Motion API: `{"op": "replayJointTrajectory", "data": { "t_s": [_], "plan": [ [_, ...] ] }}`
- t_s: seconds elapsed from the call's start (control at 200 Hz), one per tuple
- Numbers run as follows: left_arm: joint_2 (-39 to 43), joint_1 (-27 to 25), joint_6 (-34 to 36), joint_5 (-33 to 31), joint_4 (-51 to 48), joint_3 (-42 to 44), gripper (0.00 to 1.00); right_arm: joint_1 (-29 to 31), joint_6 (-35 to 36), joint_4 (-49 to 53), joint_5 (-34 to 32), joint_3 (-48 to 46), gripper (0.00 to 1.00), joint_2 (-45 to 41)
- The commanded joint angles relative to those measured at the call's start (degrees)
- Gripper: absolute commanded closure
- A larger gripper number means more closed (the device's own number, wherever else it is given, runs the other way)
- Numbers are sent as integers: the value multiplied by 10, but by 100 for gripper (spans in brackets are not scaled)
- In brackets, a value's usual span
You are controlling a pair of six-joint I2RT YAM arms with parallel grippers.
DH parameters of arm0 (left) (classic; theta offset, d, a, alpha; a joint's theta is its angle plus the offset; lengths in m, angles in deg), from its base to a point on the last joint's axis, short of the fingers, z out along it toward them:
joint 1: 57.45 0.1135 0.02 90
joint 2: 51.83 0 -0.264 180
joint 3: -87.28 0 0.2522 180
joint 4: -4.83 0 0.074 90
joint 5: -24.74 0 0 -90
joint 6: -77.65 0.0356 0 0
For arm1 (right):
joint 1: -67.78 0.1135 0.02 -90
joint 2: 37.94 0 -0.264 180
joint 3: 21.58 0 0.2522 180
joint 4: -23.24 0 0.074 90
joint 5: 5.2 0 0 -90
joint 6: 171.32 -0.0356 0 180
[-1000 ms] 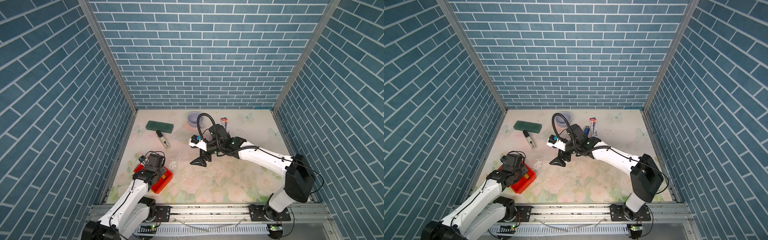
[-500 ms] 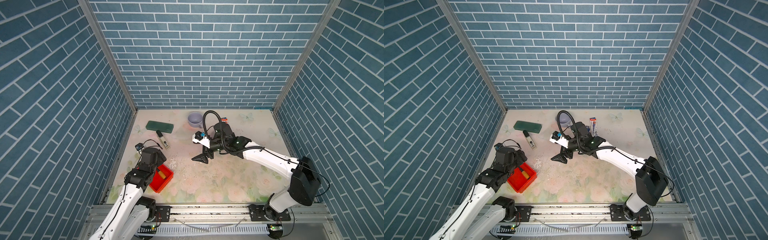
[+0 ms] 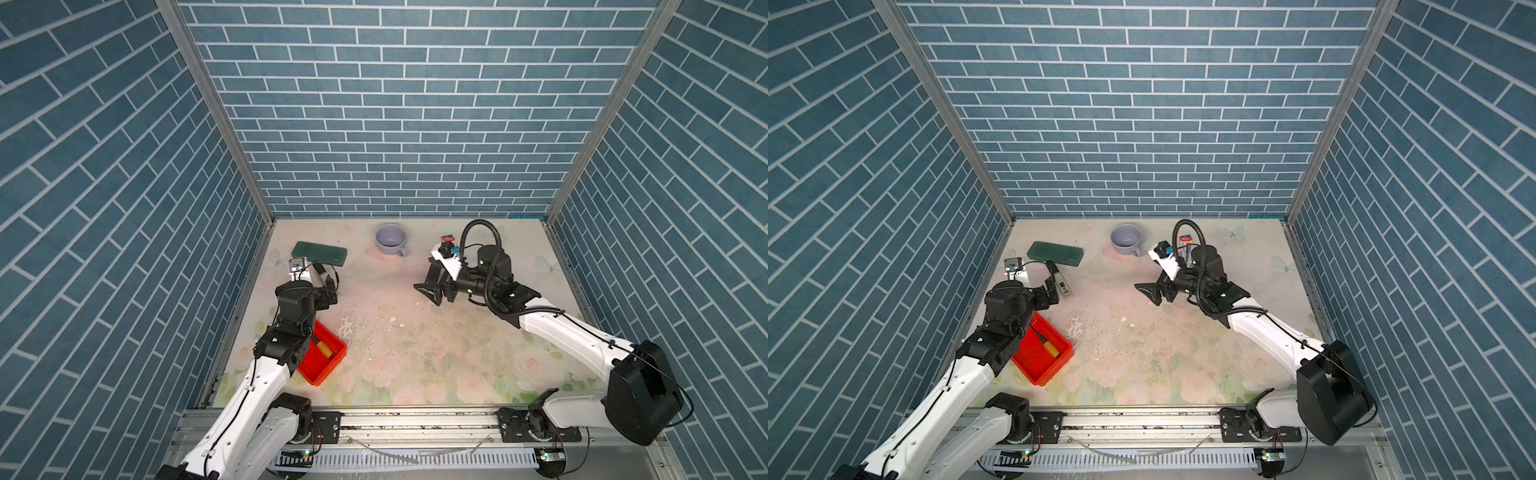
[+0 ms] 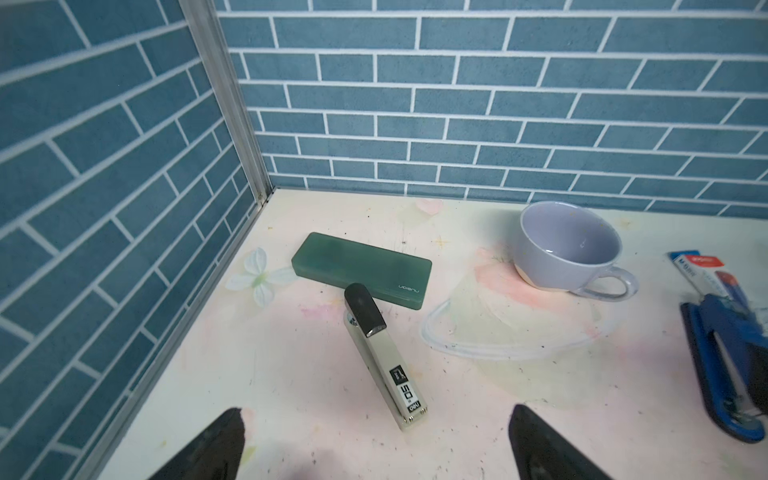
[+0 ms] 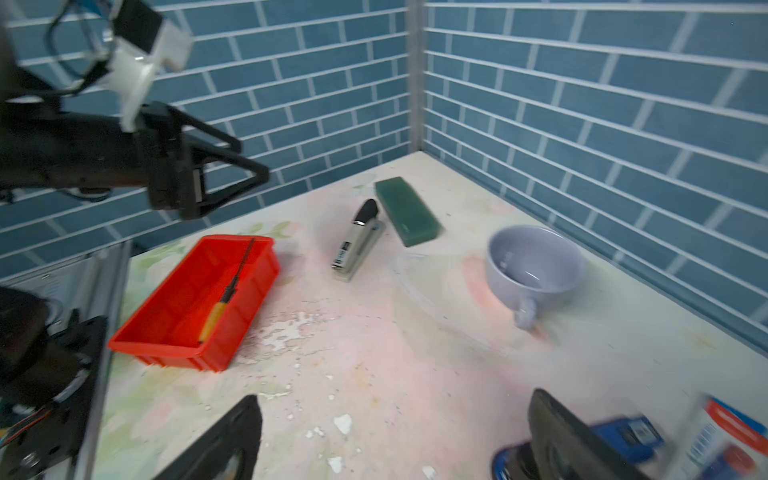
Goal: Put the screwdriver in the bin
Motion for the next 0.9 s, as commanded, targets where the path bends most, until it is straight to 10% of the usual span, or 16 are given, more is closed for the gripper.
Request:
{"op": "replayJointTrajectory", "data": {
  "t_s": [0.0,0.55,0.895],
  "plan": [
    [-31,4,100,-3,89,33,0,-30,-31,-45,-116,-52,2,-43],
    [-144,48,129,15,324,147,0,-235,-41,-100,-373,-228,2,-103],
    [-241,86,127,63,489,171,0,-316,-56,-401,-391,-318,2,60]
  ]
}}
